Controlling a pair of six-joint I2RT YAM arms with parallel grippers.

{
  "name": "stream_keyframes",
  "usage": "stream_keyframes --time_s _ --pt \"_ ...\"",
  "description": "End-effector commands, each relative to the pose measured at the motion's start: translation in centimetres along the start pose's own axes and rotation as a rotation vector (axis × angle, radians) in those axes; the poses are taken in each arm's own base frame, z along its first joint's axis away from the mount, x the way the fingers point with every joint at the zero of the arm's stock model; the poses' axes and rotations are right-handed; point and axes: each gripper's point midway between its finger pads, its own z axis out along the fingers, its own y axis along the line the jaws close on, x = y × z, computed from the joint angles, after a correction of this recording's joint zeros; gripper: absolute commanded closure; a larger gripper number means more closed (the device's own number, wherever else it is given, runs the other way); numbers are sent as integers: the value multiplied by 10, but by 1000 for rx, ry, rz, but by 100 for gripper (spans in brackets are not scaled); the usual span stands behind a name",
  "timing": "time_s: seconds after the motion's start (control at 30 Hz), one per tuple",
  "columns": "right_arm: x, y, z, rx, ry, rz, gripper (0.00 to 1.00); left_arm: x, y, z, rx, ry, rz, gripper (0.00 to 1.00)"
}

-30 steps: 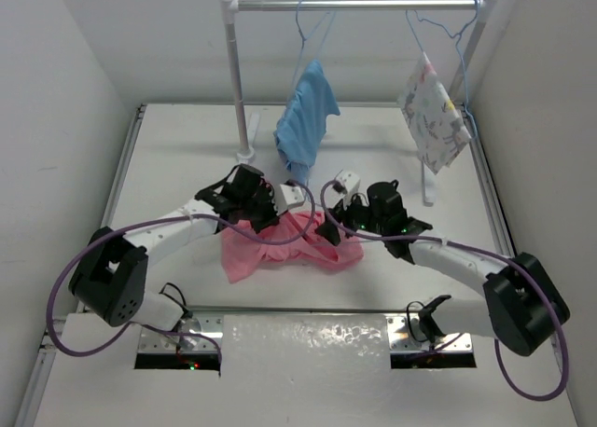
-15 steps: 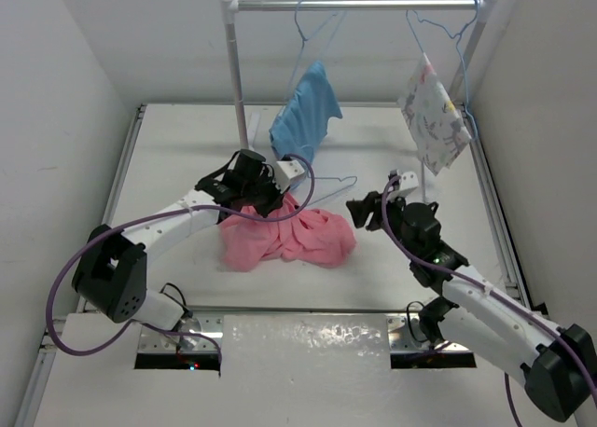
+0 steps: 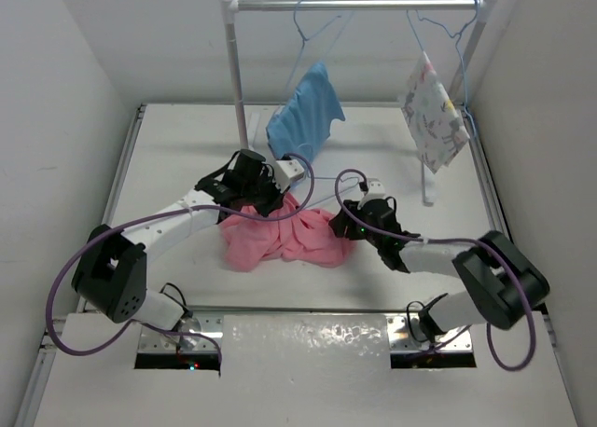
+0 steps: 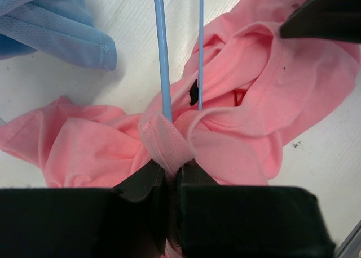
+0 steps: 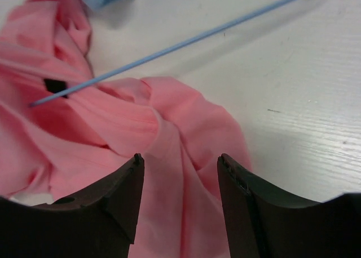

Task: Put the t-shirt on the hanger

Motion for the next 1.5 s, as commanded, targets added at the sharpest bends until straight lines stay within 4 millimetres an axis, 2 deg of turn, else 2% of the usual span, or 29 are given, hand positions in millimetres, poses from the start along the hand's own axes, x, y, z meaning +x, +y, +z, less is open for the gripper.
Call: stream_keyframes --time_s 0.0,0.1,0.2,0.3,0.37,0.43,0.47,0.5,0.57,0.63,0.67,0.7,0.73,0.77,0.87,0.9,0.93,0.97,1.1,1.2,1.27,1.37,1.43,1.47 --pt "-35 27 22 -69 -104 50 46 -23 4 -10 -13 -88 7 100" --pt "-30 26 36 -61 -77 46 46 -23 3 -11 -10 -95 14 100" --pt "-30 33 45 -84 -61 54 47 -21 3 -11 -14 -94 16 100" --pt "-28 31 53 -66 -47 54 51 -20 3 -10 -13 -93 15 100" --pt "-18 26 57 -44 -5 46 54 -21 6 -10 -27 -95 16 100" --pt "-6 23 55 -44 35 47 51 -24 10 -13 -54 -103 18 100" --pt "-6 24 51 -52 28 59 46 -24 11 -14 -59 -105 19 100" --pt "10 12 42 -31 45 69 45 -24 13 -14 -72 -106 17 100" --pt "12 9 35 -31 28 81 47 -24 18 -13 -95 -103 16 100" --pt "15 13 35 -49 52 76 56 -23 17 -12 -91 -105 14 100" --pt "17 14 36 -55 63 72 65 -25 17 -12 -90 -106 13 100" --pt "19 14 38 -58 74 78 89 -25 16 -12 -87 -107 13 100" --pt "20 13 37 -51 76 81 100 -25 17 -14 -94 -105 10 100" --pt "20 9 36 -36 73 92 100 -26 18 -15 -99 -107 12 100" --pt "12 -23 21 31 24 149 100 -22 14 -22 -74 -116 30 100" --pt "5 -49 11 84 -7 191 100 -22 9 -30 -30 -136 61 100" --pt "1 -62 5 110 -21 214 100 -14 4 -32 -4 -129 79 100" --pt "-4 -85 -2 161 -42 237 100 -13 5 -39 5 -137 150 100" --pt "-18 -116 -16 260 -44 227 100 19 -16 -47 142 -55 258 100" --pt "-29 -137 -26 291 -76 263 100 26 -15 -51 138 -24 280 100" --pt "-35 -149 -34 295 -124 313 100 29 -1 -49 65 7 265 100" --pt "-50 -150 -40 307 -156 239 100 35 9 -46 11 39 273 100" --pt "-50 -152 -44 339 -119 161 100 41 9 -43 1 74 298 100" --pt "-65 -140 -43 322 -136 103 100 44 7 -40 4 95 331 100"
